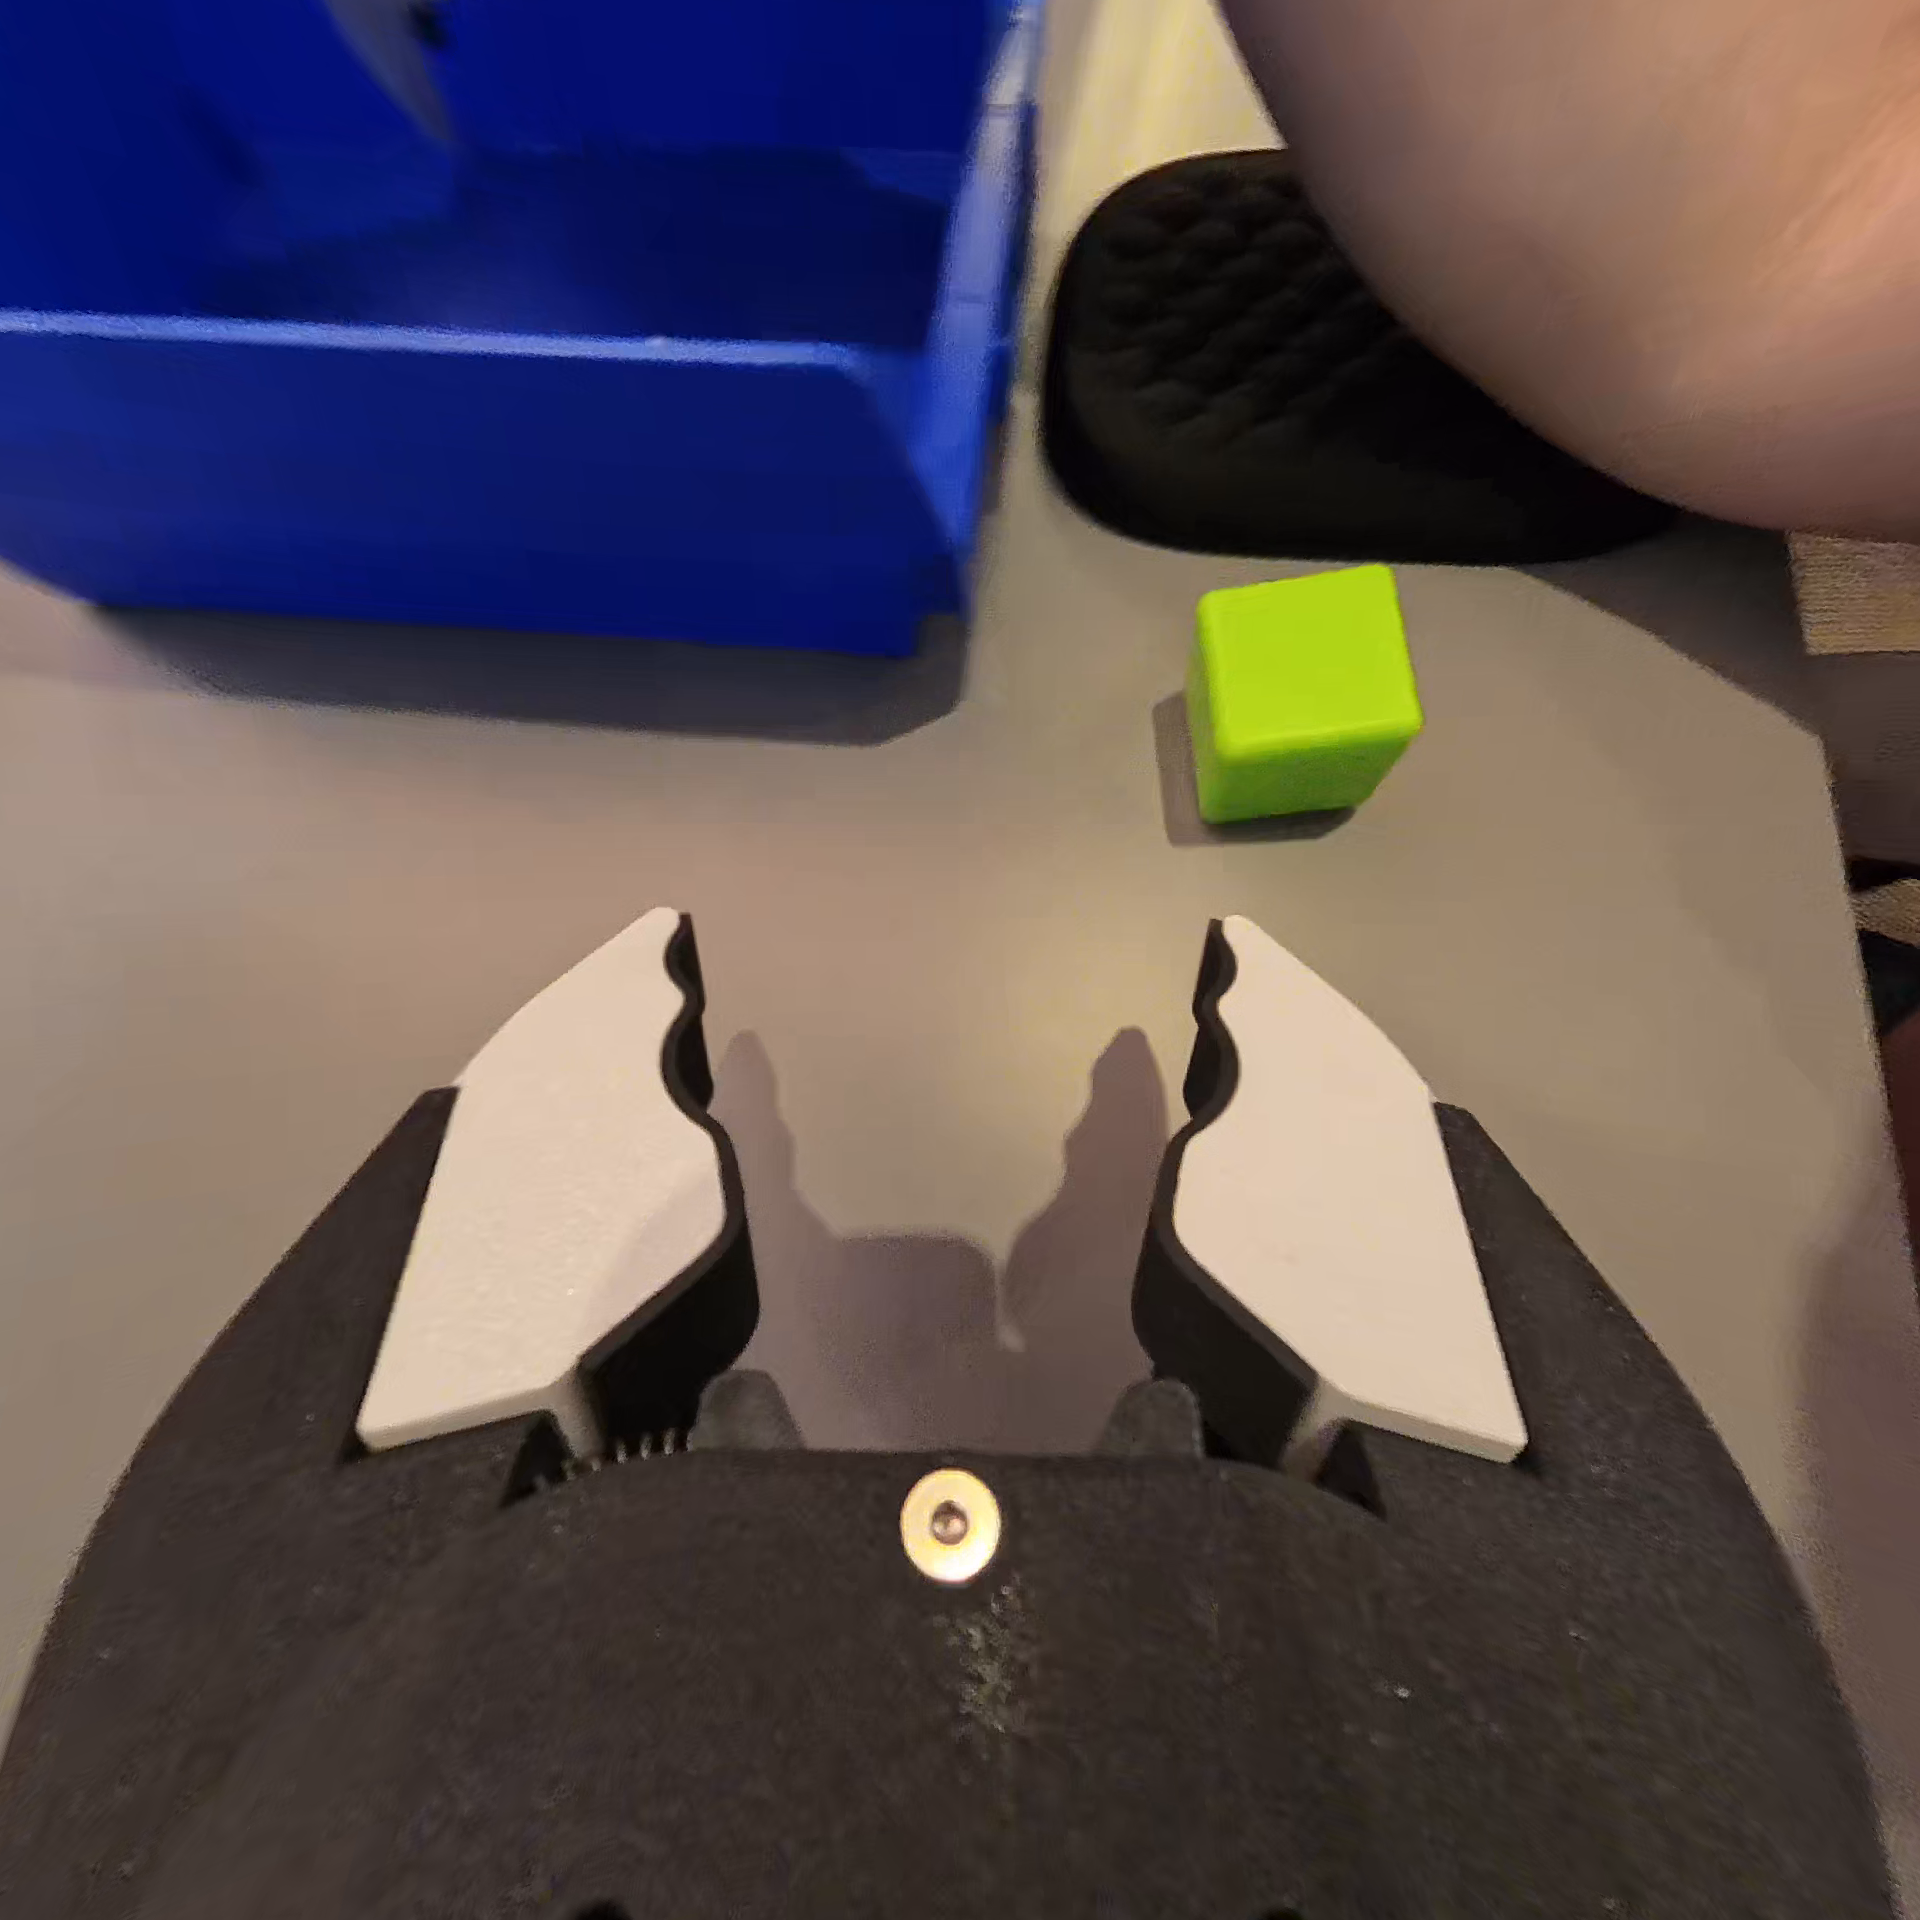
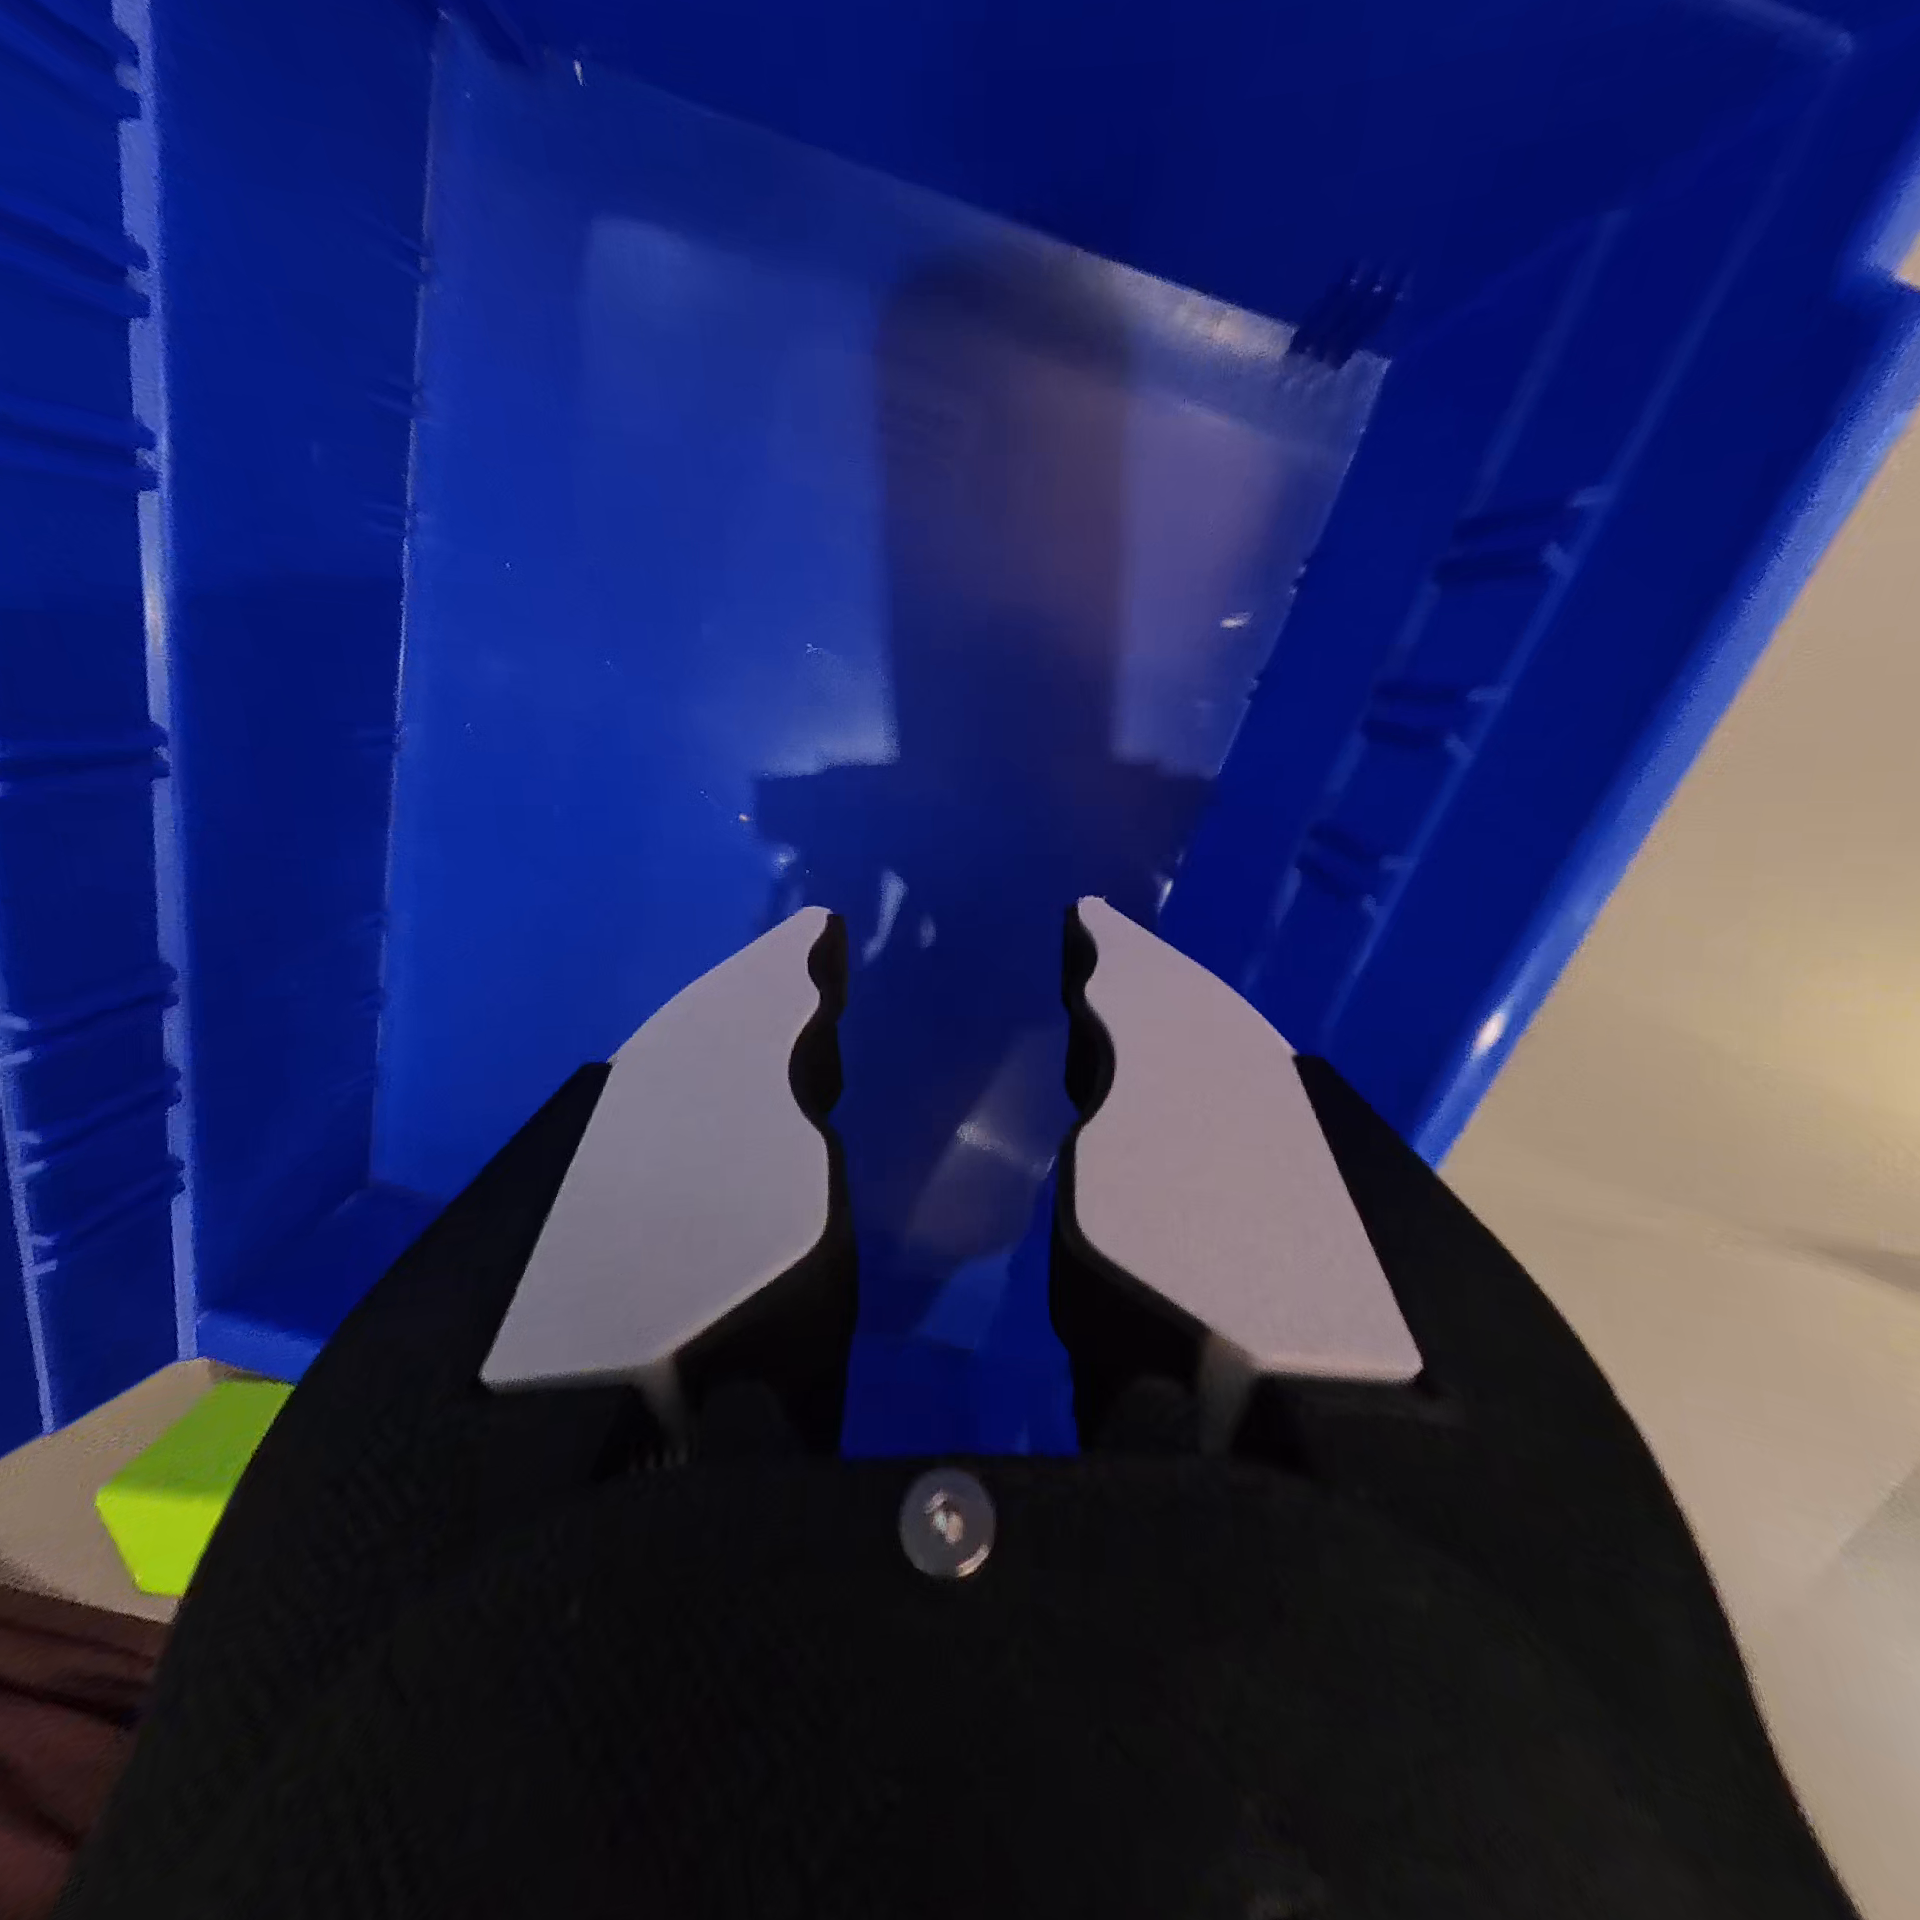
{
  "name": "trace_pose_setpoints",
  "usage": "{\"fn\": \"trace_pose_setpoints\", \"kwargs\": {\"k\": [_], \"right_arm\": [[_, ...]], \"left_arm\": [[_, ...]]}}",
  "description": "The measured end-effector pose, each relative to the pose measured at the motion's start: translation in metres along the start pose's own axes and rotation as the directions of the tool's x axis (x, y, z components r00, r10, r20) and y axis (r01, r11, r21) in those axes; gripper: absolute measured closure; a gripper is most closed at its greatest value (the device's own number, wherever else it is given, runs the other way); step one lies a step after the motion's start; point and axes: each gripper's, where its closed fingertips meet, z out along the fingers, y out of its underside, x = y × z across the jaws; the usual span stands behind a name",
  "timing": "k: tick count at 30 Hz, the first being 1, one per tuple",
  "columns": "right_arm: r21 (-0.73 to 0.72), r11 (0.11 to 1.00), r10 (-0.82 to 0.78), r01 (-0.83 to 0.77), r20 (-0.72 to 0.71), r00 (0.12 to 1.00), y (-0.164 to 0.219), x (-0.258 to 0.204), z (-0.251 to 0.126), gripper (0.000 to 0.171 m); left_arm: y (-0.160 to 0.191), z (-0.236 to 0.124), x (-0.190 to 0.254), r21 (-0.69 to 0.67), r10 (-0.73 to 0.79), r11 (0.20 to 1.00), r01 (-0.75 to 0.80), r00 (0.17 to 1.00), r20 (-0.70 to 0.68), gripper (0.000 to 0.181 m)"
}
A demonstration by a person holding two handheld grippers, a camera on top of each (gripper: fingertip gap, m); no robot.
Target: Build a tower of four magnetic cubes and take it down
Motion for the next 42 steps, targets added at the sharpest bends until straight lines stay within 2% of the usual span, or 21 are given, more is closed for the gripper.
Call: {"fn": "trace_pose_setpoints", "kwargs": {"k": [2, 5, 7, 10, 12, 15, 23, 26, 28, 31, 36, 38, 40, 42], "right_arm": [[0.018, 1.000, 0.008, -0.008, 0.013, 1.000, 0.001, 0.002, -0.004, 0.129], [0.040, 0.999, 0.017, -0.018, 0.031, 0.999, 0.002, 0.005, -0.009, 0.129], [0.053, 0.998, 0.025, -0.028, 0.052, 0.998, 0.003, 0.005, -0.011, 0.129], [0.061, 0.998, 0.027, -0.032, 0.083, 0.996, 0.003, 0.003, -0.013, 0.129], [0.056, 0.998, 0.019, -0.024, 0.087, 0.996, 0.005, 0.002, -0.014, 0.129], [0.064, 0.998, 0.003, -0.009, 0.080, 0.997, 0.005, 0.002, -0.017, 0.129], [0.105, 0.994, -0.021, 0.011, 0.096, 0.995, 0.002, -0.004, -0.028, 0.129], [0.115, 0.993, -0.032, 0.019, 0.104, 0.994, 0.001, -0.006, -0.030, 0.129], [0.116, 0.993, -0.036, 0.023, 0.111, 0.993, 0.001, -0.007, -0.031, 0.129], [0.114, 0.993, -0.044, 0.031, 0.114, 0.992, 0.002, -0.008, -0.032, 0.129], [0.124, 0.992, -0.044, 0.029, 0.124, 0.991, 0.001, -0.007, -0.034, 0.129], [0.123, 0.992, -0.046, 0.030, 0.130, 0.990, 0.002, -0.008, -0.034, 0.129], [0.117, 0.993, -0.049, 0.033, 0.137, 0.989, 0.004, -0.008, -0.033, 0.129], [0.107, 0.994, -0.052, 0.037, 0.139, 0.989, 0.007, -0.007, -0.031, 0.129]], "left_arm": [[-0.005, 0.017, 0.028, -0.014, 0.054, 0.998, -0.055, 0.996, -0.064, 0.091], [-0.019, 0.030, 0.069, 0.039, 0.134, 0.991, -0.130, 0.983, -0.125, 0.092], [-0.027, 0.038, 0.096, 0.049, 0.063, 0.997, -0.055, 0.981, -0.186, 0.089], [-0.023, 0.055, 0.117, -0.056, -0.074, 0.996, 0.065, 0.982, -0.172, 0.078], [-0.014, 0.064, 0.118, -0.123, -0.121, 0.986, 0.109, 0.988, -0.096, 0.076], [-0.009, 0.077, 0.115, -0.132, -0.140, 0.981, 0.140, 0.990, 0.009, 0.081], [-0.013, 0.093, 0.114, -0.113, -0.199, 0.973, 0.203, 0.979, 0.047, 0.102], [-0.014, 0.092, 0.110, -0.115, -0.204, 0.971, 0.210, 0.977, 0.057, 0.120], [-0.010, 0.088, 0.105, -0.139, -0.193, 0.970, 0.201, 0.979, 0.071, 0.124], [-0.002, 0.079, 0.090, -0.164, -0.175, 0.967, 0.195, 0.976, 0.132, 0.126], [-0.005, 0.079, 0.085, -0.163, -0.219, 0.957, 0.240, 0.966, 0.134, 0.109], [-0.008, 0.082, 0.086, -0.170, -0.204, 0.959, 0.226, 0.969, 0.140, 0.112], [-0.006, 0.086, 0.086, -0.198, -0.167, 0.960, 0.196, 0.974, 0.155, 0.125], [-0.007, 0.086, 0.085, -0.218, -0.145, 0.960, 0.176, 0.978, 0.151, 0.125]]}}
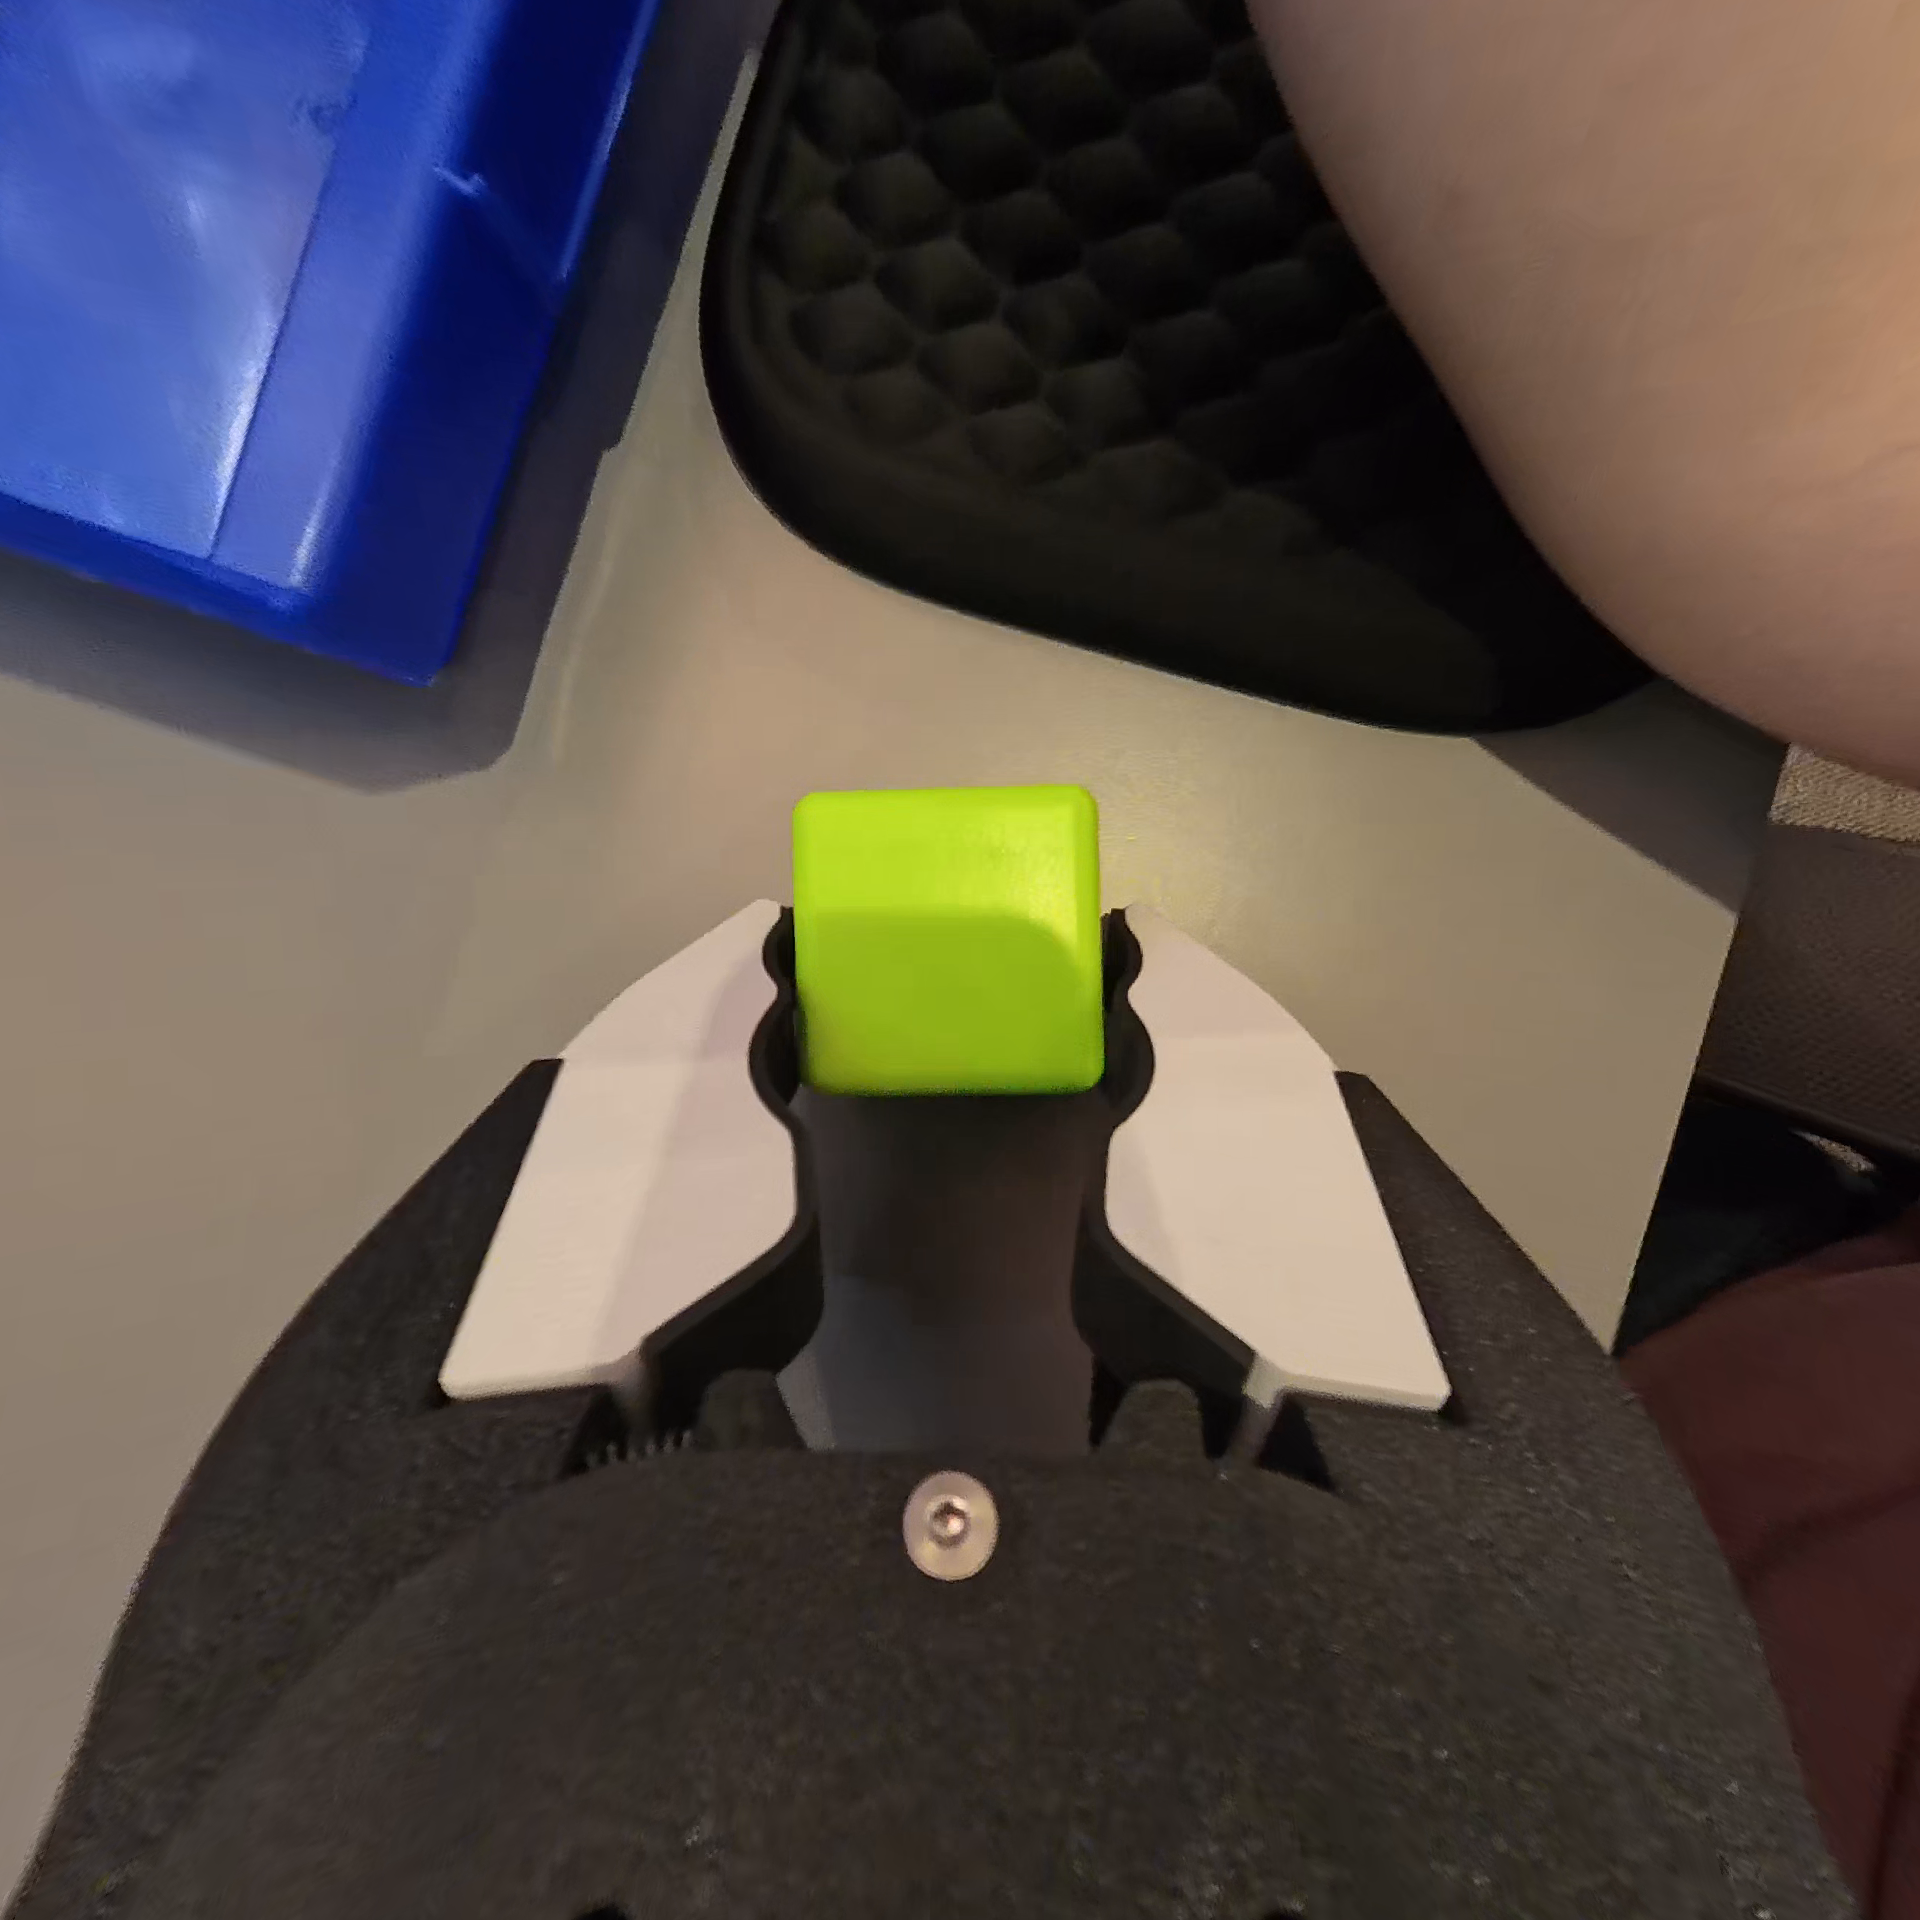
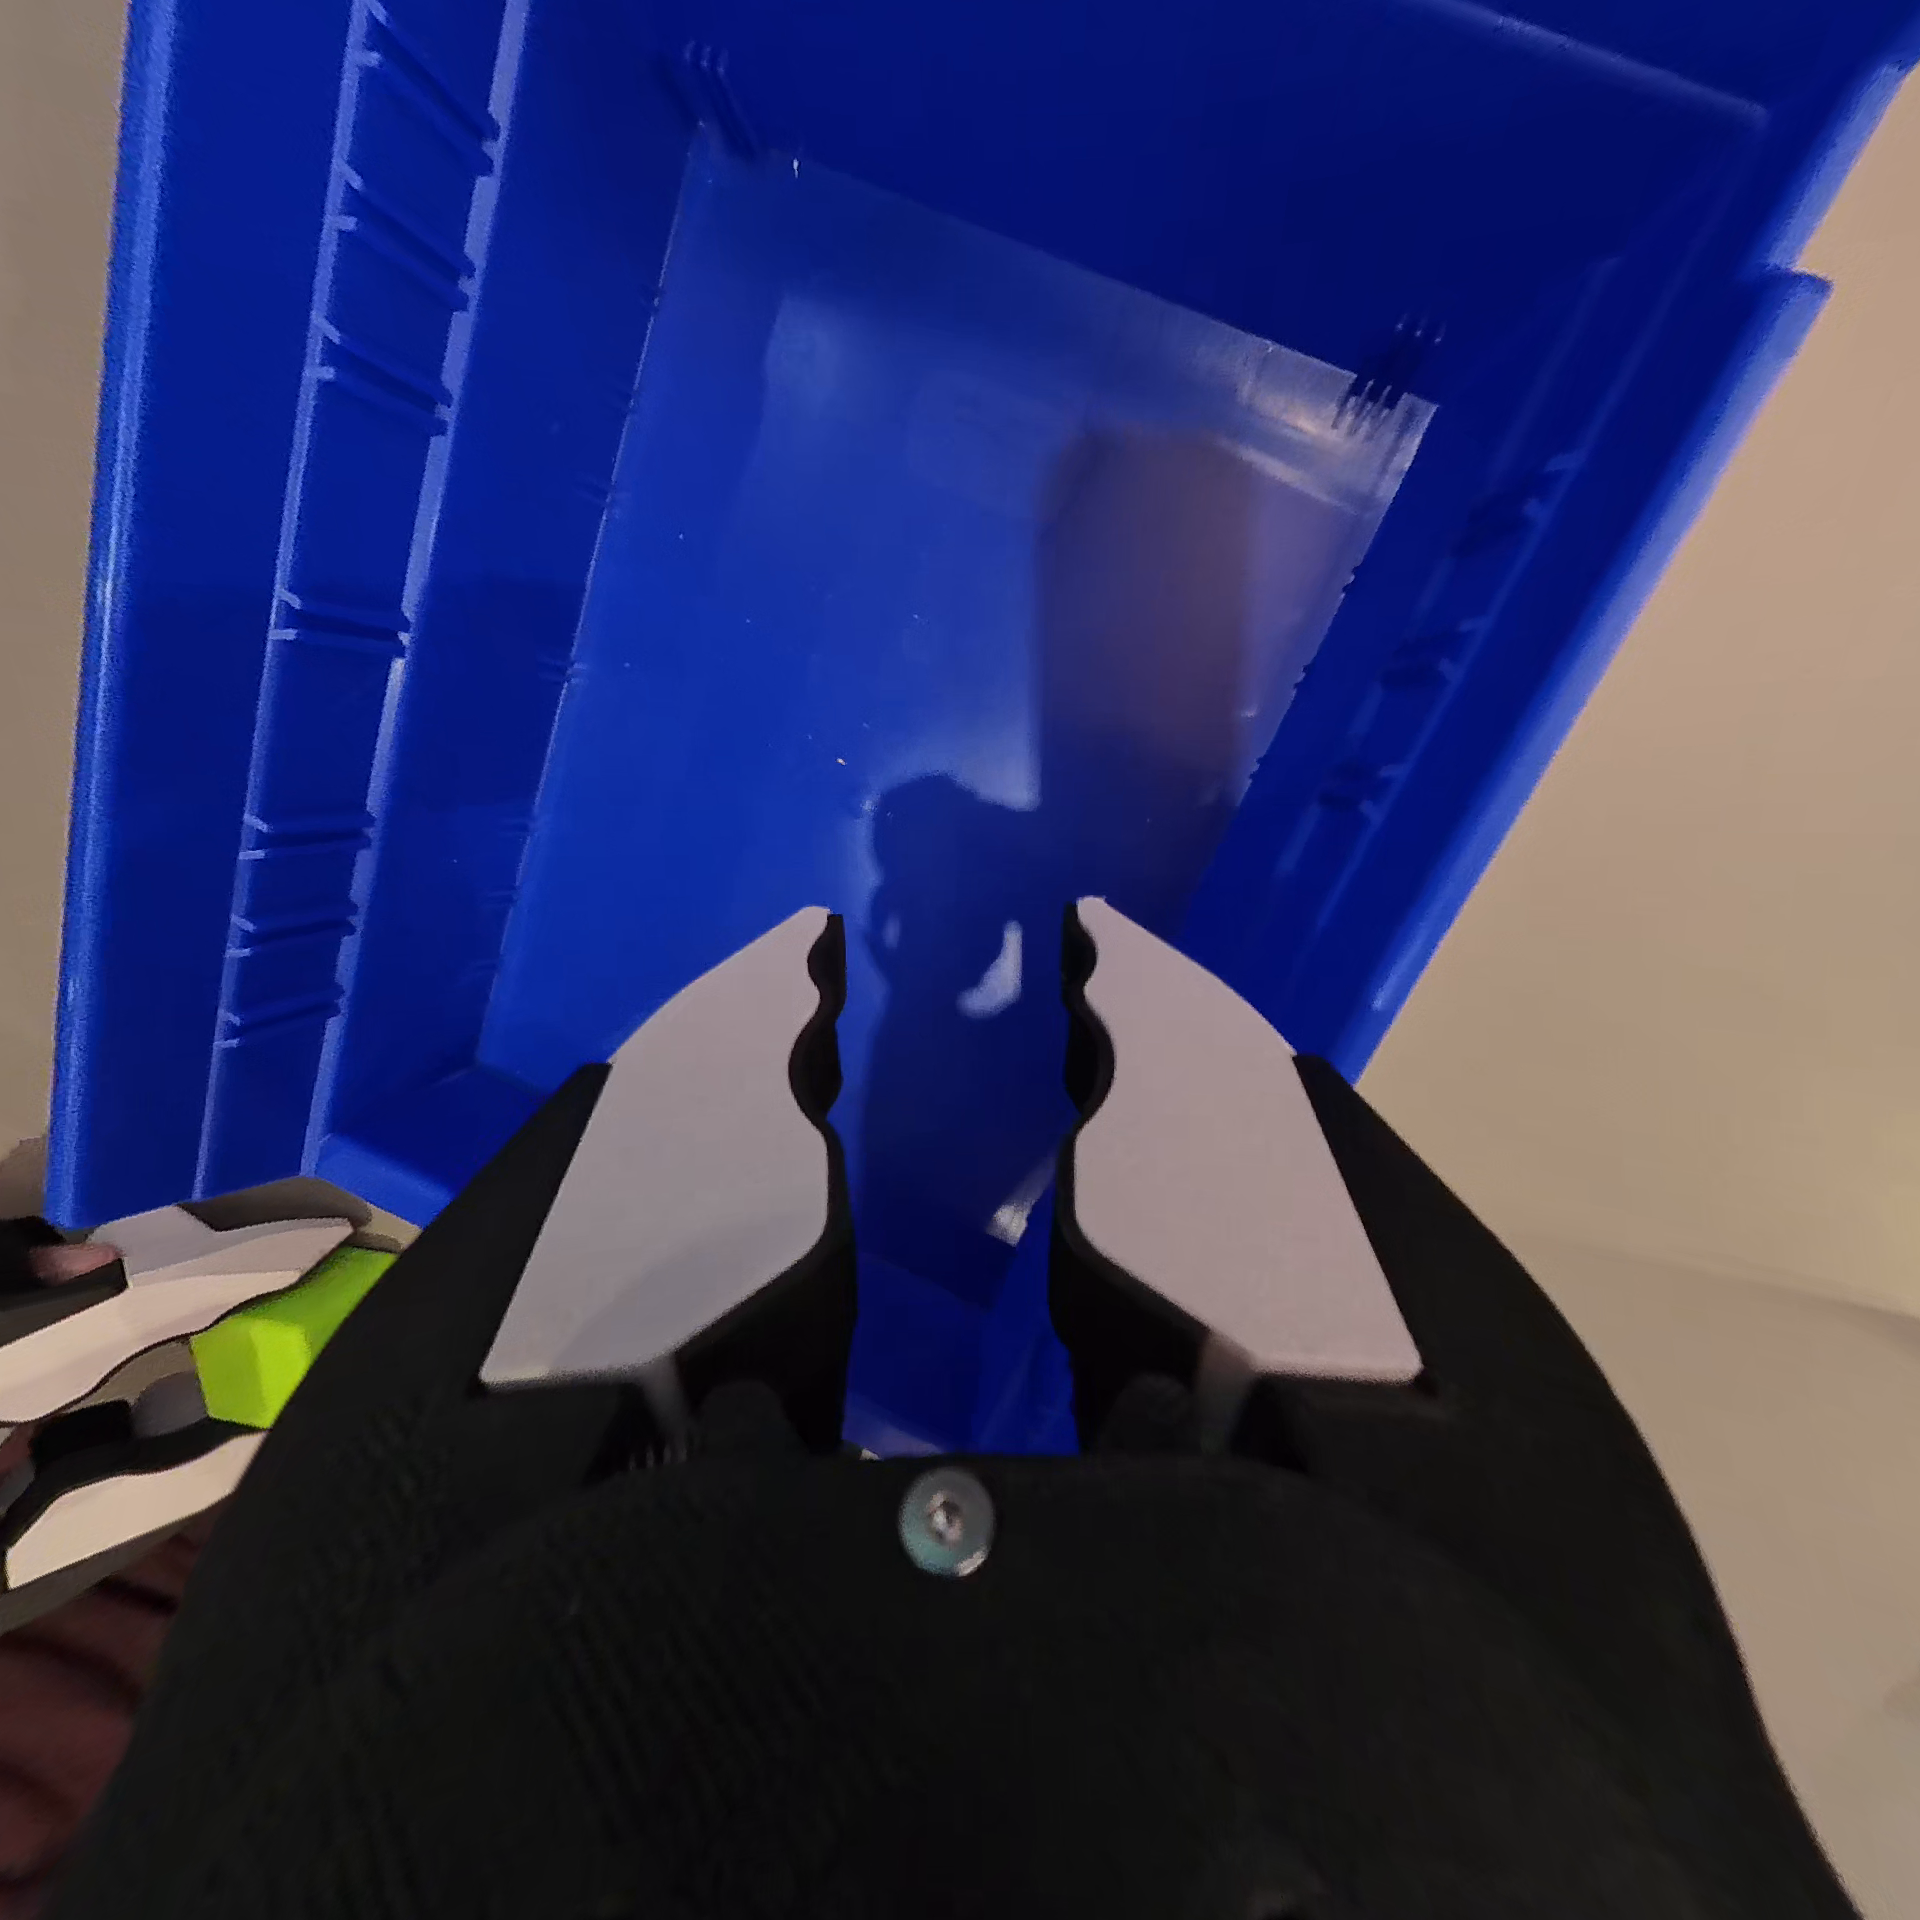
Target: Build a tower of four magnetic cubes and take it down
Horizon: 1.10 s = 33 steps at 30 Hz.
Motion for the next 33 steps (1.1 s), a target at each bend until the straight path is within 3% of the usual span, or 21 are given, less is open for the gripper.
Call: {"fn": "trace_pose_setpoints", "kwargs": {"k": [6, 12, 15, 19, 24, 29, 33], "right_arm": [[0.034, 0.999, -0.004, 0.003, 0.026, 1.000, -0.004, -0.003, -0.004, 0.130], [0.047, 0.999, -0.012, 0.010, 0.038, 0.999, -0.006, -0.006, -0.006, 0.129], [0.044, 0.999, -0.019, 0.017, 0.037, 0.999, -0.005, -0.007, -0.006, 0.130], [0.054, 0.998, -0.022, 0.020, 0.042, 0.999, -0.006, -0.007, -0.007, 0.130], [0.048, 0.999, -0.013, 0.011, 0.049, 0.999, -0.004, -0.004, -0.006, 0.130], [0.038, 0.999, -0.013, 0.011, 0.046, 0.999, -0.003, -0.003, -0.004, 0.129], [0.025, 1.000, -0.019, 0.018, 0.037, 0.999, -0.003, -0.004, -0.003, 0.129]], "left_arm": [[0.000, -0.030, -0.030, -0.026, 0.072, 0.997, -0.070, 0.995, 0.075, 0.125], [0.000, -0.090, -0.132, 0.005, 0.060, 0.998, -0.061, 0.986, 0.157, 0.125], [0.015, -0.089, -0.181, -0.017, 0.057, 0.998, -0.055, 0.992, 0.110, 0.125], [0.040, -0.073, -0.225, -0.043, -0.057, 0.997, 0.062, 0.992, 0.109, 0.125], [0.046, -0.055, -0.232, 0.014, -0.111, 0.994, 0.110, 0.993, 0.045, 0.125], [0.075, -0.046, -0.236, -0.153, 0.046, 0.988, -0.037, 0.997, 0.060, 0.125], [0.082, -0.048, -0.230, -0.226, 0.114, 0.966, -0.122, 0.992, -0.047, 0.125]]}}
